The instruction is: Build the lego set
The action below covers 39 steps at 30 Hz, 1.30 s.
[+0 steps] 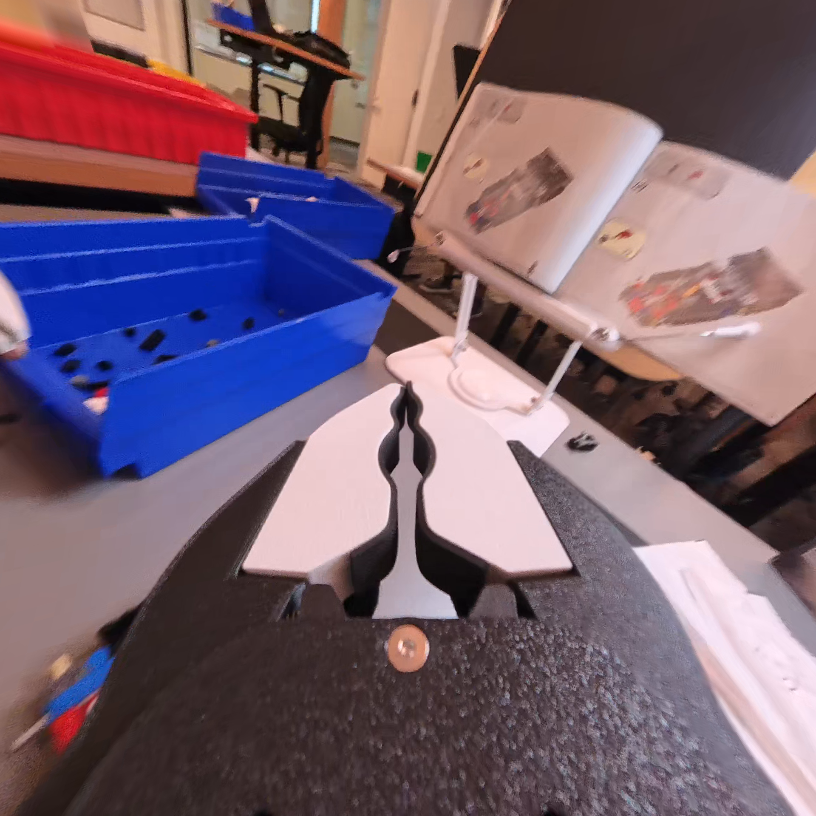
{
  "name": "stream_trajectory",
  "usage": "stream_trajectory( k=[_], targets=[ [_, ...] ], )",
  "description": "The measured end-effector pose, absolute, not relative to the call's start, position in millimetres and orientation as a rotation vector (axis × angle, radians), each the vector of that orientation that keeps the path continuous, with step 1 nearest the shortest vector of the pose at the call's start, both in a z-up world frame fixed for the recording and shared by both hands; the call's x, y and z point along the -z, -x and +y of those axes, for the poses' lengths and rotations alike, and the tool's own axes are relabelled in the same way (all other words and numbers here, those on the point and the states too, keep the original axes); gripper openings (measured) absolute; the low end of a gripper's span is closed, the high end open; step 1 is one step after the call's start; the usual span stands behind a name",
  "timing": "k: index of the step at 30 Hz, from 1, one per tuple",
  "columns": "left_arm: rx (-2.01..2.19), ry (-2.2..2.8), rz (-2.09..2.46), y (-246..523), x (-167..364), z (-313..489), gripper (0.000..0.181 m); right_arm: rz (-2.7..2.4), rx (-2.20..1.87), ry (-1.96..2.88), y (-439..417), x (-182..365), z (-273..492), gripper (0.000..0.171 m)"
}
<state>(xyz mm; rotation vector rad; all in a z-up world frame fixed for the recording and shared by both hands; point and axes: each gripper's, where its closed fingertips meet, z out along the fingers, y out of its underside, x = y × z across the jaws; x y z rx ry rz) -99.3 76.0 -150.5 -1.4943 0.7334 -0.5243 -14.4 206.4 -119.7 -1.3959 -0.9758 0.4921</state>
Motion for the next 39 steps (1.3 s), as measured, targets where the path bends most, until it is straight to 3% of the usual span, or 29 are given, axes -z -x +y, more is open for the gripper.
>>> stream_trajectory(
  k=[4, 13, 19, 33, 39],
  targets=[
    [0.491, 1.486, 0.739, 101.3, 150.0, 76.6, 0.000, -0.903, -0.475, 1.342, 31.7, 90.7, 234.5, 0.000],
    [0.451, 1.486, 0.774, 99.6, 153.6, 76.3, 0.000, -0.825, -0.358, 1.396, 65.3, 68.1, 309.7, 0.058],
    [0.404, 1.488, 0.804, 99.4, 157.8, 76.9, 0.000, -0.774, -0.159, 1.423, 85.7, 82.7, 372.2, 0.074],
    [0.383, 1.507, 0.875, 92.4, 172.1, 75.3, 0.000, -0.704, -0.003, 1.375, 124.9, 73.0, 422.5, 0.078],
    [0.378, 1.519, 0.881, 93.2, 176.4, 76.8, 0.000, -0.681, 0.007, 1.366, 111.5, 71.3, 424.6, 0.062]
  ],
)
